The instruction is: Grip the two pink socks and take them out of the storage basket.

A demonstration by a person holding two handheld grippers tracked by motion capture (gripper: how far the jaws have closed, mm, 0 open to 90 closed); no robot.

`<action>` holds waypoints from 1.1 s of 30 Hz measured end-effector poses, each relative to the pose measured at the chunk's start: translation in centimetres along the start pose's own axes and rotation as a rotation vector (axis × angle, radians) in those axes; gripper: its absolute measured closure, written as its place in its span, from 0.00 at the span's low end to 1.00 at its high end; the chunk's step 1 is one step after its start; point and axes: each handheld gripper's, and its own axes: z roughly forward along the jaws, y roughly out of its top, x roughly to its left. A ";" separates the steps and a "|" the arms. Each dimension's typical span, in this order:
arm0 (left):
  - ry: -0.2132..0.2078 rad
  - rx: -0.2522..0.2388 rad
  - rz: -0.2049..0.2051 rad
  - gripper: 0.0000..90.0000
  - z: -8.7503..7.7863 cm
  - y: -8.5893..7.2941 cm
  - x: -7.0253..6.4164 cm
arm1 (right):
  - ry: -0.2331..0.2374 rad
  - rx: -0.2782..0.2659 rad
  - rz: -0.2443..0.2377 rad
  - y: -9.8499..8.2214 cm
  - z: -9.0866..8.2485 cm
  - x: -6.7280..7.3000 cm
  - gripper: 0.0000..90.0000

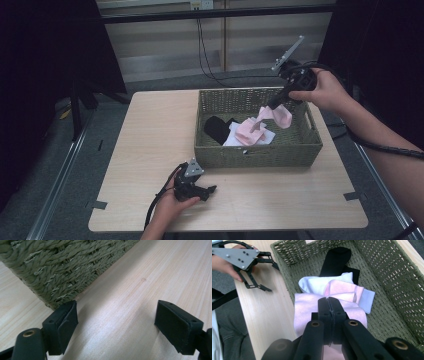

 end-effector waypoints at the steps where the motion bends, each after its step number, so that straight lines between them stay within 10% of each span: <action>1: -0.002 -0.002 0.000 0.20 0.0 0.0 0.0 | 0.004 -0.002 0.002 0.0 -0.2 0.1 0.99; 33: 0.000 0.000 0.000 0.20 0.0 0.0 0.0 | 0.085 -0.016 -0.101 -0.4 -3.0 4.5 0.99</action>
